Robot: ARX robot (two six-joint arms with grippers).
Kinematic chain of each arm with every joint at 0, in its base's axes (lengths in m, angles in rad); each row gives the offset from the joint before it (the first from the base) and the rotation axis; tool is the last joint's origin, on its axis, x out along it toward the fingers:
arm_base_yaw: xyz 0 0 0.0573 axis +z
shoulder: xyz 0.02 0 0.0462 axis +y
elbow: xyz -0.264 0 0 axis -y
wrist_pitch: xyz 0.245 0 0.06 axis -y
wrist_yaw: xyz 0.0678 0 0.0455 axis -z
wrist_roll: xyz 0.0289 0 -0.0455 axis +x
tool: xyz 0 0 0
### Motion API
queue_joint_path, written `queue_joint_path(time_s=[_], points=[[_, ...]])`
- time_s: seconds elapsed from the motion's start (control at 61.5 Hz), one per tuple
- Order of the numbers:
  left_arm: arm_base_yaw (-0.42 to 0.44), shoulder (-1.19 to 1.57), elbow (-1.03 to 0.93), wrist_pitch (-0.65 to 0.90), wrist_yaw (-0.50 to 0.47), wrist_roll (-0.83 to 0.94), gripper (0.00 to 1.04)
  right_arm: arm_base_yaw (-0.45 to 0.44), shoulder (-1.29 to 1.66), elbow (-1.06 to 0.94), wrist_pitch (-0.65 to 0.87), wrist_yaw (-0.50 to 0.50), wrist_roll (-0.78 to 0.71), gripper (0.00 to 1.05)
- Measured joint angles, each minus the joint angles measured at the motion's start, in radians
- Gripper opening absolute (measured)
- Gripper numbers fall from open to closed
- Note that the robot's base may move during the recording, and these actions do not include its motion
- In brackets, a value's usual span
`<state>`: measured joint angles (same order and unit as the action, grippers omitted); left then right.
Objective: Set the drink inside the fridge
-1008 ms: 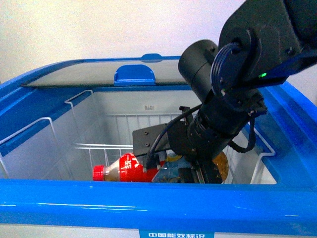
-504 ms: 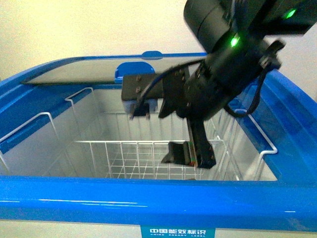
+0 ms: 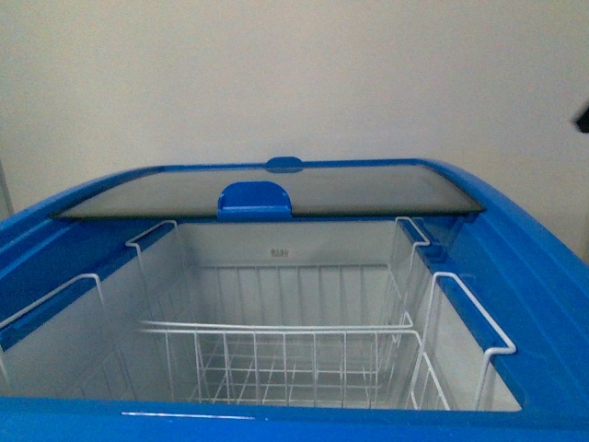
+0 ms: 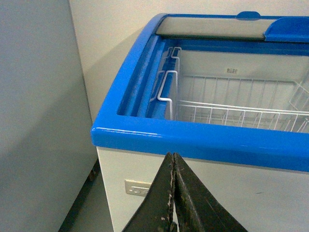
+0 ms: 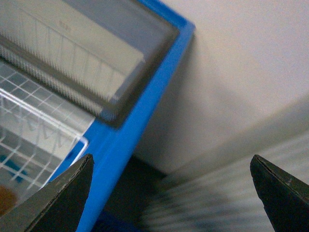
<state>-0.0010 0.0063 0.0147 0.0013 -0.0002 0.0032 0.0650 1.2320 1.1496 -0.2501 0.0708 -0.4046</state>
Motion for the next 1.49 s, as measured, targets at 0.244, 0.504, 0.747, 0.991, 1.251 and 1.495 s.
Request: queue_joint_path(time_s=[0.244,0.504,0.747,0.991,1.251,1.495], points=[[0.000,0.000,0.000,0.000,0.000,0.000,0.03,0.012,-0.703,-0.452,-0.302,0.068,0.462,0.94],[0.000,0.000,0.000,0.000,0.000,0.000,0.03,-0.060,-1.012,-0.824,0.158,-0.069,0.420,0.57],[0.000,0.000,0.000,0.000,0.000,0.000,0.03,-0.063,-1.078,-0.950,0.203,-0.072,0.411,0.15],[0.000,0.000,0.000,0.000,0.000,0.000,0.03,-0.063,-1.119,-1.019,0.223,-0.071,0.408,0.03],[0.000,-0.001,0.000,0.000,0.000,0.000,0.03,-0.063,-1.158,-1.070,0.236,-0.071,0.408,0.03],[0.000,-0.001,0.000,0.000,0.000,0.000,0.03,-0.063,-1.179,-1.096,0.241,-0.071,0.408,0.03]])
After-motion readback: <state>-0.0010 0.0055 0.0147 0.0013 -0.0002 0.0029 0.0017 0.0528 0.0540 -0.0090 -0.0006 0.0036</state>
